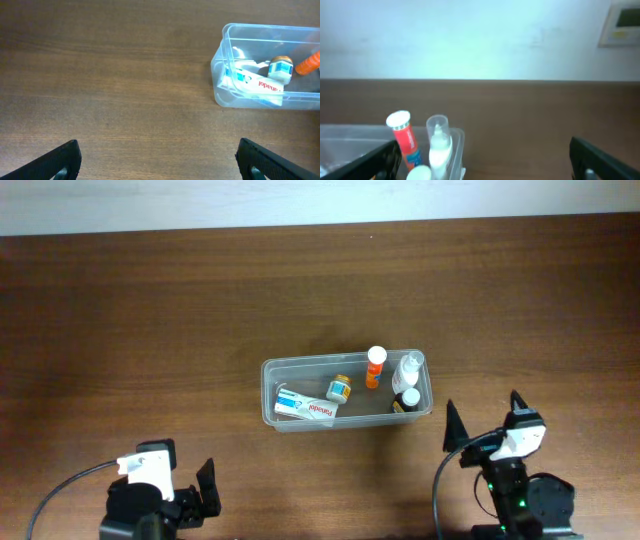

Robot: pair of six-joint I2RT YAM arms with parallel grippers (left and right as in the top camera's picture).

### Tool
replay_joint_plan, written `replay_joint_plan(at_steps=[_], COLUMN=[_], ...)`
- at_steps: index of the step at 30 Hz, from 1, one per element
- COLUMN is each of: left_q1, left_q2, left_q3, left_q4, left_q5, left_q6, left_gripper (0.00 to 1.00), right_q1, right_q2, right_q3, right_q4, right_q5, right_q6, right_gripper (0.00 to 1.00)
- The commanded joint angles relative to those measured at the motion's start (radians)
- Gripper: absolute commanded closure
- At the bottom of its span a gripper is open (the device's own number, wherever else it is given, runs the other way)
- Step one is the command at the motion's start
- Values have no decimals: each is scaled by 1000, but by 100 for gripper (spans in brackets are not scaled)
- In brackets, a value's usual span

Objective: Pack container

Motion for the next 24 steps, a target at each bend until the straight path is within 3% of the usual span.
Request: replay_joint_plan(at_steps=[1,24], left_q1=[-3,-3], left_q2=[-5,-5], left_q3=[1,1], left_q4=[2,2], left_q5=[-10,-10], left_q6=[-6,-6], left_gripper=[1,1], right_q1=[7,6], right_q2=[-13,-3], right_q3=[-95,-157], right_q4=[151,102], right_q5=[-31,-29], right_q6=[-102,-114], right_gripper=[2,2])
